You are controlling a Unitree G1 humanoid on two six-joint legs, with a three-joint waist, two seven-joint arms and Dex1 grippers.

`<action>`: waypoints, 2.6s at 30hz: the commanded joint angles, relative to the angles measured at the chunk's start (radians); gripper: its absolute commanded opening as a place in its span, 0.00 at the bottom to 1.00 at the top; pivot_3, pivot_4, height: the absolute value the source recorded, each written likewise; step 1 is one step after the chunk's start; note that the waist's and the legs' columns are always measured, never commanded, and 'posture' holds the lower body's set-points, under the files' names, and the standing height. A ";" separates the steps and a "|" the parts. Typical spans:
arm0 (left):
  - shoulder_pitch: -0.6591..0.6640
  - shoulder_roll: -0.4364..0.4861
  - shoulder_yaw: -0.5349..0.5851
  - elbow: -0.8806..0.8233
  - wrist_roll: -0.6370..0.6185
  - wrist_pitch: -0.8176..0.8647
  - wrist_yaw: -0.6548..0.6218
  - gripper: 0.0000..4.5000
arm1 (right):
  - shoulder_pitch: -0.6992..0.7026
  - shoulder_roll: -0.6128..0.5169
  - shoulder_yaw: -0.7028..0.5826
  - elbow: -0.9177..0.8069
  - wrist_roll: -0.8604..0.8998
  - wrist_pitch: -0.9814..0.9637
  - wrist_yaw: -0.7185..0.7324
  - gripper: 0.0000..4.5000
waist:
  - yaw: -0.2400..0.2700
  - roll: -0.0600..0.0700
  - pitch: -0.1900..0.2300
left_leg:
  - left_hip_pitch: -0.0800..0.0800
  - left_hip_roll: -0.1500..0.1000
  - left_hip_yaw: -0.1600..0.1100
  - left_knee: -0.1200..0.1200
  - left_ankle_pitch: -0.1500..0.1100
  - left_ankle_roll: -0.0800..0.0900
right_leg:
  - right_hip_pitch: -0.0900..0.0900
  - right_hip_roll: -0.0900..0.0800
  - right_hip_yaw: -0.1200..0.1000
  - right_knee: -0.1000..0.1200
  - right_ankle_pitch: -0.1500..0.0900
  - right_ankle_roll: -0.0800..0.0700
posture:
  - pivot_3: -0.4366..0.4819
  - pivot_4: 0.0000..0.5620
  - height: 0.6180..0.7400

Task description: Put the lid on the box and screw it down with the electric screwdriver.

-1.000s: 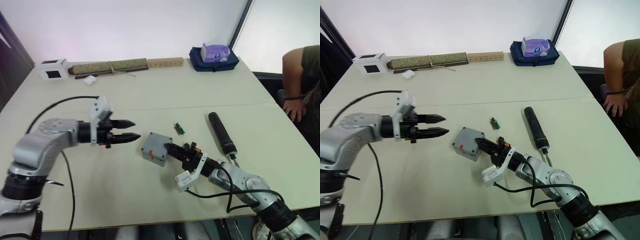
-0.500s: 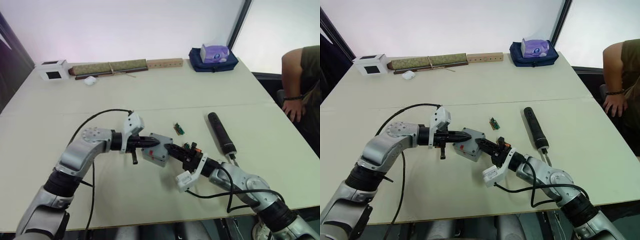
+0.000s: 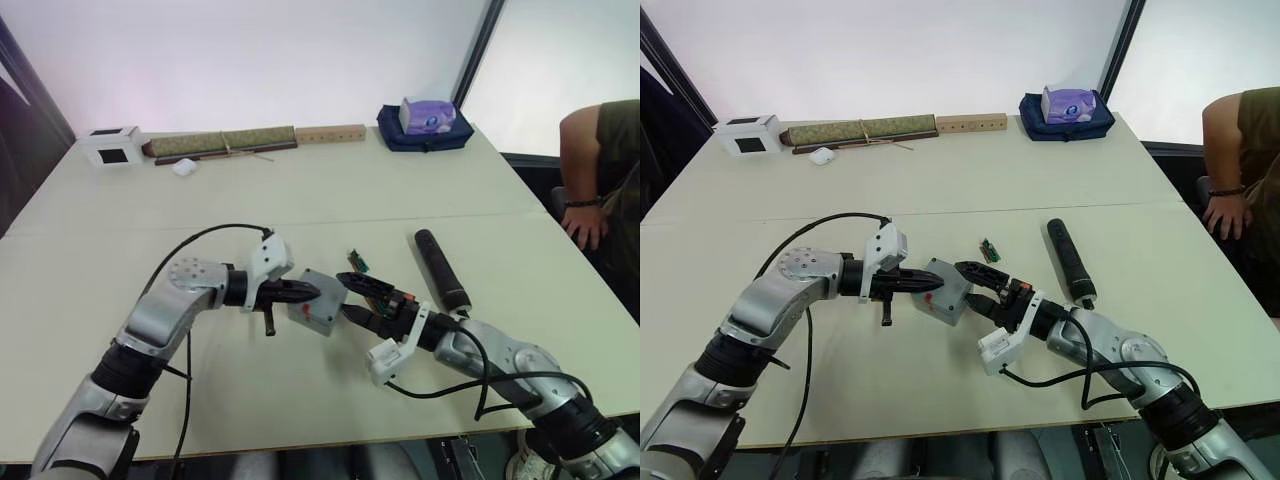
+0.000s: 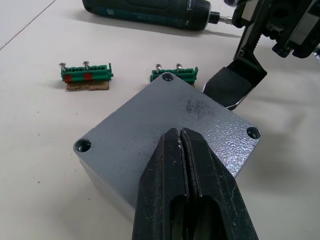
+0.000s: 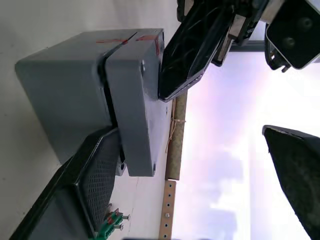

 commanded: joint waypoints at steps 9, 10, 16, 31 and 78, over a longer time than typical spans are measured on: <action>0.013 0.016 -0.079 0.018 0.074 0.120 0.052 0.00 | -0.031 -0.074 -0.049 0.005 0.076 -0.173 0.027 1.00 | -0.002 0.000 0.000 | 0.001 0.000 0.000 0.000 0.000 0.000 | 0.001 0.000 0.000 0.000 0.000 0.000 | 0.48 0.27 1.00; 0.013 0.016 -0.080 0.019 0.075 0.126 0.055 0.00 | -0.032 -0.074 -0.051 0.008 0.074 -0.178 0.029 1.00 | -0.002 0.000 0.000 | 0.002 0.000 0.000 0.000 0.000 0.000 | 0.002 0.000 0.000 0.000 0.000 0.000 | 0.48 0.27 1.00; 0.017 0.014 -0.067 0.010 0.062 0.107 0.050 0.00 | -0.023 -0.060 -0.070 0.022 0.181 -0.160 0.083 1.00 | -0.004 0.000 0.000 | 0.012 0.000 0.000 -0.001 -0.001 0.001 | 0.011 -0.001 0.000 -0.001 -0.005 -0.003 | 0.48 0.27 1.00; 0.063 0.037 0.164 -0.091 -0.061 0.099 0.112 0.00 | 0.102 -0.064 -0.098 -0.352 1.003 0.852 0.690 0.03 | 0.001 -0.001 0.003 | 0.008 0.001 0.000 -0.002 -0.001 0.001 | 0.007 -0.001 0.000 -0.001 -0.005 -0.003 | 0.48 0.27 1.00; 0.237 0.143 0.098 -0.191 0.044 0.115 0.024 0.00 | -0.178 0.203 0.075 -0.147 0.937 1.121 0.824 0.01 | -0.005 0.000 0.004 | -0.006 0.002 -0.001 -0.002 -0.001 0.001 | -0.007 0.000 -0.002 -0.001 -0.004 -0.002 | 0.48 0.27 1.00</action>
